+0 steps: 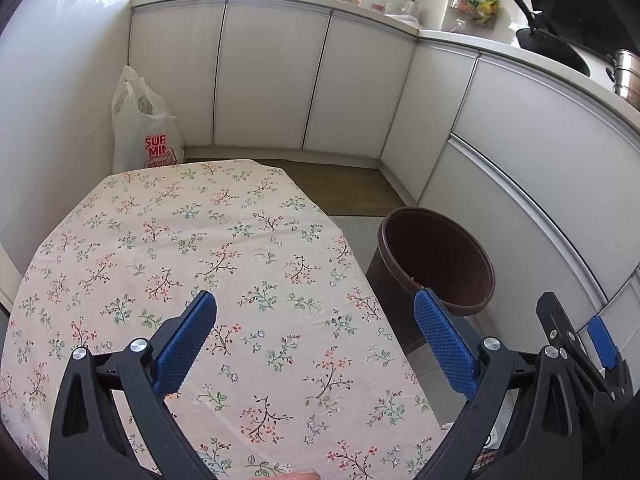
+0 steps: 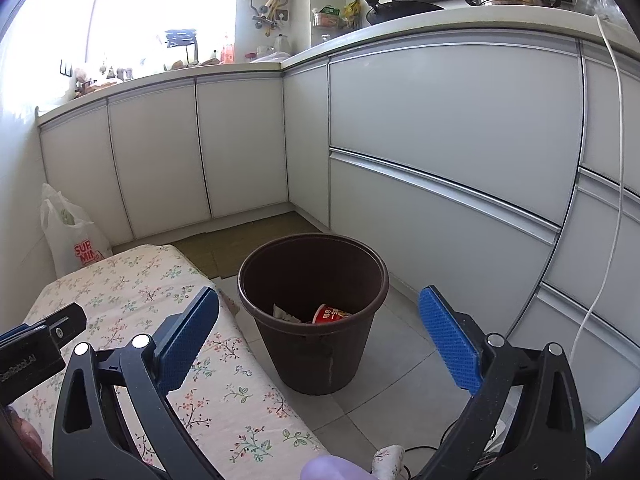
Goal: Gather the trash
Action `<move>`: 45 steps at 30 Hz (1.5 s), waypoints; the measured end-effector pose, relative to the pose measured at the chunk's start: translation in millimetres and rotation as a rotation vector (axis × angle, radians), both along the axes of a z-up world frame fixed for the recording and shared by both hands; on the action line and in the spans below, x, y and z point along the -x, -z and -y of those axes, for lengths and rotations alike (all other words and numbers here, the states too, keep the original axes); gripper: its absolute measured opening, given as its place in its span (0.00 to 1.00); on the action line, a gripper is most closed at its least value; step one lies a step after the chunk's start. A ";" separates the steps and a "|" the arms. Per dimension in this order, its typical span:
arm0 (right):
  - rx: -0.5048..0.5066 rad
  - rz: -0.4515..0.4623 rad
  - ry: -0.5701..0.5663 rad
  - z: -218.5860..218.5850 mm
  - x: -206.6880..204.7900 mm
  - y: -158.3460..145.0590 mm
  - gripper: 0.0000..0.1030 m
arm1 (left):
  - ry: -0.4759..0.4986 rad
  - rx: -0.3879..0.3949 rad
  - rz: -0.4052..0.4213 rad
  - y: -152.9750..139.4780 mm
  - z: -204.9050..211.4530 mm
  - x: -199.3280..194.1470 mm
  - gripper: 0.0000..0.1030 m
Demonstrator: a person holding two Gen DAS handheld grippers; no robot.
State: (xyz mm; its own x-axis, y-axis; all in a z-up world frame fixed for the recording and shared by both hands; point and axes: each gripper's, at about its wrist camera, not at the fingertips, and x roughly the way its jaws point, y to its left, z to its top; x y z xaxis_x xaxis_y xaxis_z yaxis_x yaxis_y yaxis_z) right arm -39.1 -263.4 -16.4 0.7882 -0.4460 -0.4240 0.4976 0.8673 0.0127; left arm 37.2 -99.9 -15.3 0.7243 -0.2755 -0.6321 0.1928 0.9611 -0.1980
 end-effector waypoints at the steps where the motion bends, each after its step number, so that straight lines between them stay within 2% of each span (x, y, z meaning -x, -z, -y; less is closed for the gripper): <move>1: -0.002 -0.001 -0.001 0.2 -0.1 0.1 0.93 | 0.000 -0.002 -0.003 0.0 0.9 -0.8 0.93; 20: -0.006 -0.020 -0.010 0.6 -1.1 0.9 0.93 | 0.005 -0.007 -0.019 6.9 1.5 -3.5 0.93; 45: -0.009 -0.022 -0.011 2.3 -3.7 1.6 0.93 | 0.068 -0.004 0.032 7.0 9.1 0.8 0.87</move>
State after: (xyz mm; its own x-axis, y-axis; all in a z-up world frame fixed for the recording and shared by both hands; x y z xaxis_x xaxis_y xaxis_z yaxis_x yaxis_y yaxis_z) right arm -35.4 -265.7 -18.1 0.7832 -0.4339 -0.4453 0.4885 0.8725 0.0092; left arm 36.4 -109.0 -22.4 0.7236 -0.3224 -0.6103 0.2640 0.9462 -0.1869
